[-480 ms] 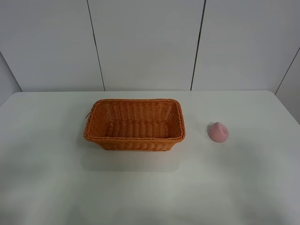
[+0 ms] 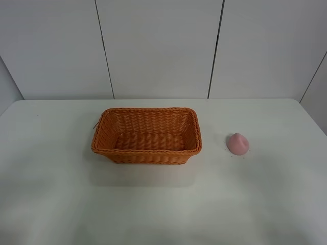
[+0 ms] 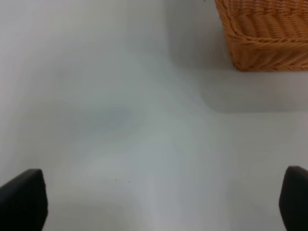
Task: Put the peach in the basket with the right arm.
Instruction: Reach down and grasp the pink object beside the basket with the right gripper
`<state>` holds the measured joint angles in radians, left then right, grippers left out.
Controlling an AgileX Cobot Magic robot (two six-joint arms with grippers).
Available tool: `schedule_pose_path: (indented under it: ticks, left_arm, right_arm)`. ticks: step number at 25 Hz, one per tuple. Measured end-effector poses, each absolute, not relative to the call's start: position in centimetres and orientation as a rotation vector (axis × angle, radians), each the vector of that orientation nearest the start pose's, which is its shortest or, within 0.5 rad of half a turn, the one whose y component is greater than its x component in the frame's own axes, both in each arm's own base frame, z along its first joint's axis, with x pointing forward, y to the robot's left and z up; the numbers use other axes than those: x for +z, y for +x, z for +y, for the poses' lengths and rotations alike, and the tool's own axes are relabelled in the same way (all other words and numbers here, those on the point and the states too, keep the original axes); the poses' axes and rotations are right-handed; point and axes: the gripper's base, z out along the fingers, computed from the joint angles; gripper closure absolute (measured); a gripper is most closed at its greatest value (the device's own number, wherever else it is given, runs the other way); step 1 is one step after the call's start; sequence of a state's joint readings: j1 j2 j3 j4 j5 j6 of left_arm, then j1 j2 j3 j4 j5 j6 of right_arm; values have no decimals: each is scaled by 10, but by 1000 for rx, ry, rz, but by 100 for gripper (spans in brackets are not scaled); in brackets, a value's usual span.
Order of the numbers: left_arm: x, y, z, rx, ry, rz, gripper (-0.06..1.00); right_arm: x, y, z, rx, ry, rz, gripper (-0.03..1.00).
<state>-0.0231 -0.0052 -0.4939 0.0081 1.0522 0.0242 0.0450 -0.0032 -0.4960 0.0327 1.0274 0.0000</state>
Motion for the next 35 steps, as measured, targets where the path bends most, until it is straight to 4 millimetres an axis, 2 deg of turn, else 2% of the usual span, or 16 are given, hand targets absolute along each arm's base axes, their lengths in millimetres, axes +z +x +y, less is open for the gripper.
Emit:
schedule_pose_path:
  ticks: [4, 8, 12, 16, 22, 27, 28, 32, 35]
  left_arm:
    - [276, -5, 1, 10, 48, 2036, -4]
    - [276, -5, 1, 10, 48, 2036, -4]
    - [276, -5, 1, 10, 48, 2036, -4]
    - [276, -5, 1, 10, 48, 2036, -4]
    - [276, -5, 1, 10, 48, 2036, -4]
    - [276, -5, 1, 10, 48, 2036, -4]
    - [276, -5, 1, 10, 48, 2036, -4]
    - [276, -5, 1, 10, 48, 2036, -4]
    - [276, -5, 1, 10, 48, 2036, -4]
  right_arm:
    - [294, 5, 3, 66, -46, 2036, 27]
    - [317, 39, 4, 65, -46, 2164, 27]
    - [332, 95, 7, 62, -46, 2341, 27]
    - [331, 155, 9, 59, -46, 2507, 27]
    - [303, 256, 14, 54, -45, 2729, 27]
    - [264, 332, 17, 51, -45, 2859, 27]
    - [264, 332, 17, 51, -45, 2859, 27]
    - [237, 378, 19, 50, -45, 2899, 27]
    - [218, 402, 22, 58, -44, 2926, 27]
